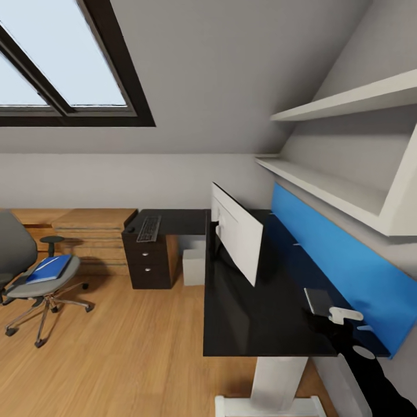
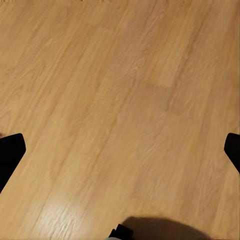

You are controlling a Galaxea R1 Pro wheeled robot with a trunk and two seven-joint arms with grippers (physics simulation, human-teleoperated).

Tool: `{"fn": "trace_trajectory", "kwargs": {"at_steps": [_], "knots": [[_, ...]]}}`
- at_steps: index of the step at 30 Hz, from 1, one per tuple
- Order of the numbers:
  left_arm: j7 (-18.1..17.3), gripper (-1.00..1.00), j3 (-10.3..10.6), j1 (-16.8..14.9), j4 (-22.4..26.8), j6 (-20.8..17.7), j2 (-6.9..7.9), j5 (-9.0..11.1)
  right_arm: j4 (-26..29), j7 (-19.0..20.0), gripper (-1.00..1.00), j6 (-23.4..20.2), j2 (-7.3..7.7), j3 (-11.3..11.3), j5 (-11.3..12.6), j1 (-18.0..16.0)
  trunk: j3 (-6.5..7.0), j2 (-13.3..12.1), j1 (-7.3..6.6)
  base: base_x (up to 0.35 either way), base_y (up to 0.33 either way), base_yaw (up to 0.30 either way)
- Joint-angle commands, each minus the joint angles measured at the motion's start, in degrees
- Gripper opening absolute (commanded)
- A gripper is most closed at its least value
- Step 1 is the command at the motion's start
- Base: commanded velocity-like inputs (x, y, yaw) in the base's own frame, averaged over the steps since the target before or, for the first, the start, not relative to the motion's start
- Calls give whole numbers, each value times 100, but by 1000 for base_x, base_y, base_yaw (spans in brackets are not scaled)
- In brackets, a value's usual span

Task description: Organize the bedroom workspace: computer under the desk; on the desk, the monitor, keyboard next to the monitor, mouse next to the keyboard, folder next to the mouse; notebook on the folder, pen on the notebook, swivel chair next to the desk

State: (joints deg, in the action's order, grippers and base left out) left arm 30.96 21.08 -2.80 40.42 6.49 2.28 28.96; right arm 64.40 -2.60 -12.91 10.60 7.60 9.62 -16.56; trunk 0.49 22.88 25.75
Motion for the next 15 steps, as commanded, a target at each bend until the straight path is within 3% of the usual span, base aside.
{"fn": "trace_trajectory", "kwargs": {"at_steps": [1, 10, 15], "knots": [[41, 100, 46, -3, 0, 74, 9, 61, -81, -13, 100, 67, 29, 6, 66, -2, -2, 4, 3, 158, -96, 0], [48, 100, 43, -4, 0, 238, 9, 65, -283, 125, 100, 256, 72, 29, 60, -8, -2, 4, 3, 103, -64, 0], [43, 100, 42, -5, 0, 246, 15, 66, -660, 128, 100, 263, 75, 31, 58, -48, -2, 4, 3, 173, -6, 0]]}}
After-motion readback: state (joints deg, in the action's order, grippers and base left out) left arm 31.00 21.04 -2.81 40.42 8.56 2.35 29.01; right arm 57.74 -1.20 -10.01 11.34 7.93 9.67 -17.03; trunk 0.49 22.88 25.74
